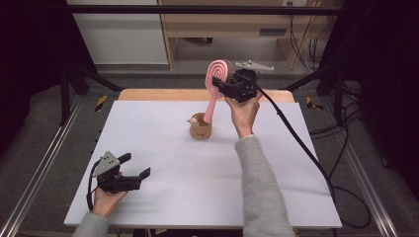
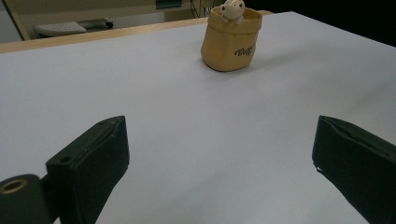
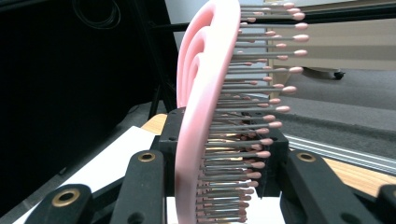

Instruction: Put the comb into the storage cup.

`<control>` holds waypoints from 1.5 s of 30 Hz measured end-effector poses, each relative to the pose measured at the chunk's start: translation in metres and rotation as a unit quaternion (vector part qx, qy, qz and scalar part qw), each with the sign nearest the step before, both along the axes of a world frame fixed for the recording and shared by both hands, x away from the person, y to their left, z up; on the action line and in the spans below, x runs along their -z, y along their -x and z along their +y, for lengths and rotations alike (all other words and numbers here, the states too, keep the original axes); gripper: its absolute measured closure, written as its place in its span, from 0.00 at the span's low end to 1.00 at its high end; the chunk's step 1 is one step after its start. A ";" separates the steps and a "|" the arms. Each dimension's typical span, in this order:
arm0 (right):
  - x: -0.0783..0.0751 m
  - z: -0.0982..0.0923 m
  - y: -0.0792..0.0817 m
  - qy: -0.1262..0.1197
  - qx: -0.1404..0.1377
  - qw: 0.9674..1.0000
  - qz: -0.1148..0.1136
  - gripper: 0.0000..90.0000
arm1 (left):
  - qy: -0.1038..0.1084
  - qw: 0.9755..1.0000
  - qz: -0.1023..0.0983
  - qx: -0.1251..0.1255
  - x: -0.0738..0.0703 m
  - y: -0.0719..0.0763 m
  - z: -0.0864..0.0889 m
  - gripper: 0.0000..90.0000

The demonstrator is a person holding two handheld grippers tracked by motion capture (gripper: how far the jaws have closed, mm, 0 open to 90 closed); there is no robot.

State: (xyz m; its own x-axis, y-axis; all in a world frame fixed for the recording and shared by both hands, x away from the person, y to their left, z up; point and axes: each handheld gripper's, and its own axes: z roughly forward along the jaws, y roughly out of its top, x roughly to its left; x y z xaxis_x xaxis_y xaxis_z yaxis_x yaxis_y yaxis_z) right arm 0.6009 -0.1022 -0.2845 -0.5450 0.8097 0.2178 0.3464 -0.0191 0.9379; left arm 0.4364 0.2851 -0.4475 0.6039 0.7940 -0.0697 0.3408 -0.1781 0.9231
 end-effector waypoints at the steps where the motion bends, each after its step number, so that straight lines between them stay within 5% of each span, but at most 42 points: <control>1: 0.000 0.000 -0.001 0.001 0.001 1.000 -0.001 0.71 | -0.001 1.000 0.000 0.000 0.000 0.000 0.000 0.04; 45: 0.031 0.023 -0.025 0.012 0.015 0.999 0.026 0.71 | -0.001 1.000 0.002 -0.002 0.001 -0.001 0.001 0.04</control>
